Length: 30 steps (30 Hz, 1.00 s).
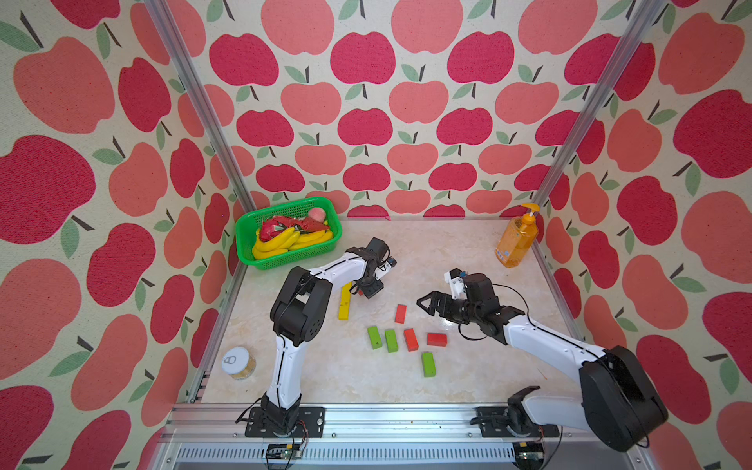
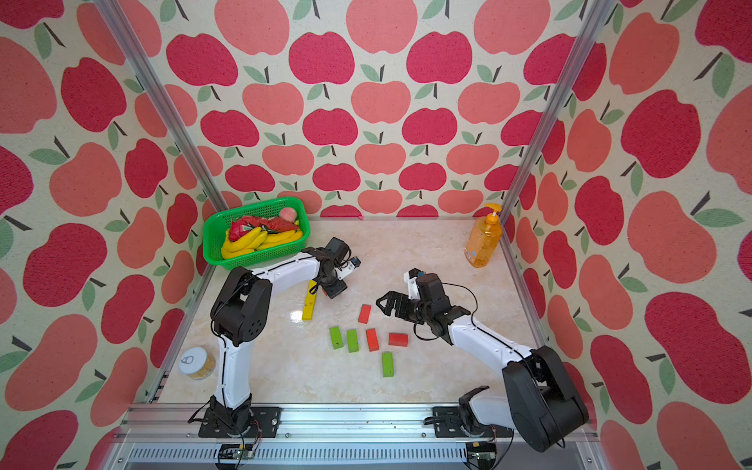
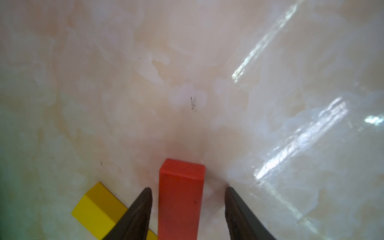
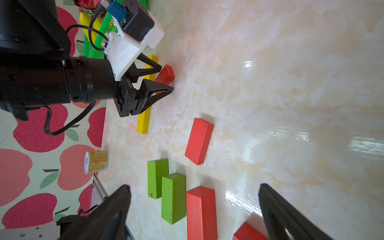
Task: Assemble the letter k with building blocks
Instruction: Assemble the building block at the center of the board.
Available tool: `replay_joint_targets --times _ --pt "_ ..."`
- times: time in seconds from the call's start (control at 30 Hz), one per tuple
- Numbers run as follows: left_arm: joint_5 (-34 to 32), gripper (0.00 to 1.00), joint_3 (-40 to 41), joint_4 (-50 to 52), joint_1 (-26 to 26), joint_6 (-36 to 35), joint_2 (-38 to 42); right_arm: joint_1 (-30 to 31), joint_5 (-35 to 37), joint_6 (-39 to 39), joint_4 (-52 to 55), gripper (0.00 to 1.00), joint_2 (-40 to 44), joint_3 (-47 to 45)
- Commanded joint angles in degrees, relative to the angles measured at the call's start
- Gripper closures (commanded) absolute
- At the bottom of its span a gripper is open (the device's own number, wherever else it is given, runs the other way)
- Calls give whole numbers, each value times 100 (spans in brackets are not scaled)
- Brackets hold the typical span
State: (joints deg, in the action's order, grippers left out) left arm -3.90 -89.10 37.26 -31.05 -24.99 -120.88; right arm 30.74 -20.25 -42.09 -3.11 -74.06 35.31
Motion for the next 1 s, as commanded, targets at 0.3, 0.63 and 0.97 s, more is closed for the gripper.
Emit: replay_joint_targets --times 0.3,0.63,0.97 --pt "153 55 -113 330 37 39 -410 26 -40 -63 -93 1 5 -42" --pt "17 63 270 152 188 -30 -146 22 -34 -49 -59 1 73 -59" --pt "79 62 250 172 302 -28 -37 27 -13 -44 -40 1 86 -55"
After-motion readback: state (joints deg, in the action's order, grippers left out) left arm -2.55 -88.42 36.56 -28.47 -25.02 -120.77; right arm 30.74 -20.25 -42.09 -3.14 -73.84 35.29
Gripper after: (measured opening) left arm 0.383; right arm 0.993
